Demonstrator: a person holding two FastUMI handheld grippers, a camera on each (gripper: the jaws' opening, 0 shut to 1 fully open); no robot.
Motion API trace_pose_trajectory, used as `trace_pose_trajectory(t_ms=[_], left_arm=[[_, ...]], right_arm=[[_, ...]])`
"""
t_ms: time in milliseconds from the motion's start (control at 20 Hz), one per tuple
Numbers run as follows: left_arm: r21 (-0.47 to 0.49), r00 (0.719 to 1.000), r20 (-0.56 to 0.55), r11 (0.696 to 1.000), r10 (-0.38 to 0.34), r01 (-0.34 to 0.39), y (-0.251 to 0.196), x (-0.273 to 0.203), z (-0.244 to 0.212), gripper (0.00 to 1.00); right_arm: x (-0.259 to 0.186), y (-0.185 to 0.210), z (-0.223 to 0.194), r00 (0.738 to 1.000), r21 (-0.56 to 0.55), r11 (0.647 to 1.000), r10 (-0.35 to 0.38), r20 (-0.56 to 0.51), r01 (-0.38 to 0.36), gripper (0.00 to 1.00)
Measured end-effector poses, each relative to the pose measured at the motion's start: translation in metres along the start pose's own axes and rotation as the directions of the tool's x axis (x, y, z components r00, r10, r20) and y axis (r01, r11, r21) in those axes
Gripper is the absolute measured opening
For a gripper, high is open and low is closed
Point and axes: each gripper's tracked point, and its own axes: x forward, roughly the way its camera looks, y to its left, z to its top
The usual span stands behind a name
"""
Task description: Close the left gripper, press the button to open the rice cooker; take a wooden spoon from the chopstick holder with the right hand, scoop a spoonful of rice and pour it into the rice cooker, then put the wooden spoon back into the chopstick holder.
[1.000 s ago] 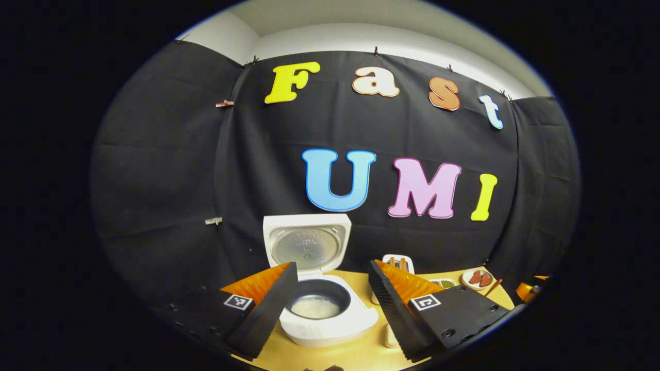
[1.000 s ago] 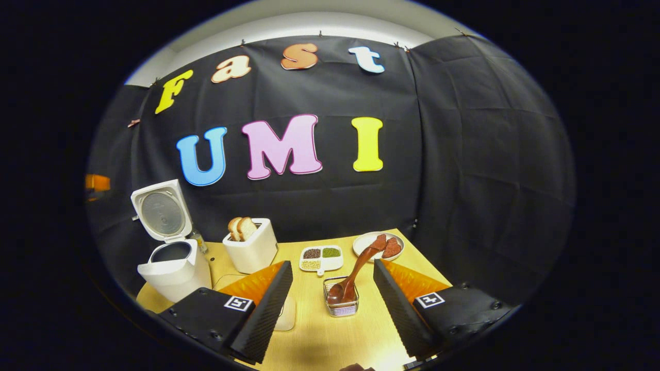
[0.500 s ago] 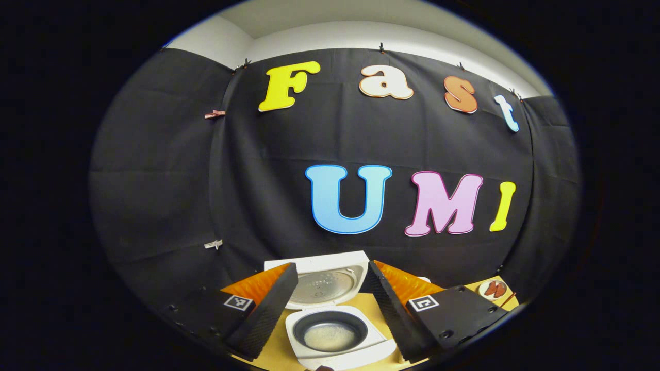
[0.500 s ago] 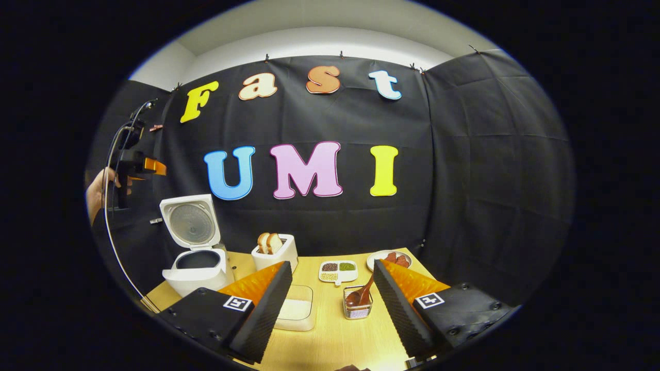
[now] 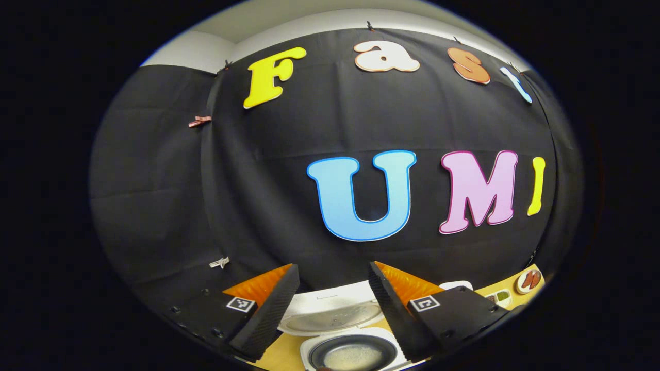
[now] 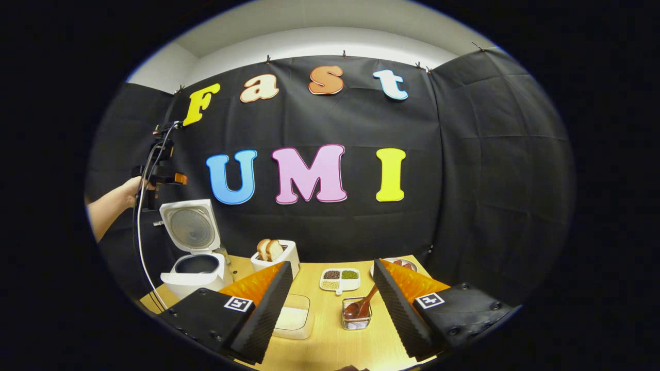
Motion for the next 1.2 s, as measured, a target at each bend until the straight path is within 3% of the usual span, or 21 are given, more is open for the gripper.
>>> trace_pose_trajectory(t_ms=[150, 400, 600, 650, 750, 1200], left_arm=[[-0.054, 1.000, -0.029, 0.998, -0.009, 0.008, -0.001, 0.031, -0.026, 0.95], [-0.119, 1.000, 0.004, 0.993, 0.006, -0.006, 0.017, 0.066, -0.030, 0.95], [-0.152, 0.994, -0.104, 0.988, 0.023, -0.039, 0.017, 0.075, -0.065, 0.94], [-0.155, 0.996, -0.086, 0.987, 0.031, -0.044, 0.017, 0.069, -0.057, 1.00], [-0.155, 0.990, -0.137, 0.986, 0.038, -0.060, 0.015, 0.067, -0.067, 0.96], [-0.180, 0.953, -0.302, 0.980, 0.023, -0.081, -0.017, -0.015, -0.108, 0.99]], right_arm=[[0.005, 0.003, -0.005, 1.000, -0.008, 1.000, 0.010, -0.019, -0.010, 0.98], [0.011, 0.011, -0.018, 0.998, -0.013, 0.999, 0.034, -0.059, -0.035, 0.98], [0.015, 0.014, -0.027, 0.996, 0.002, 0.999, 0.043, -0.078, -0.043, 0.98], [0.015, 0.017, -0.030, 0.995, 0.007, 0.999, 0.050, -0.085, -0.050, 0.99], [0.017, 0.017, -0.032, 0.994, 0.008, 0.998, 0.057, -0.089, -0.057, 0.98], [0.010, 0.029, -0.056, 0.985, 0.064, 0.992, 0.115, -0.130, -0.107, 0.99]])
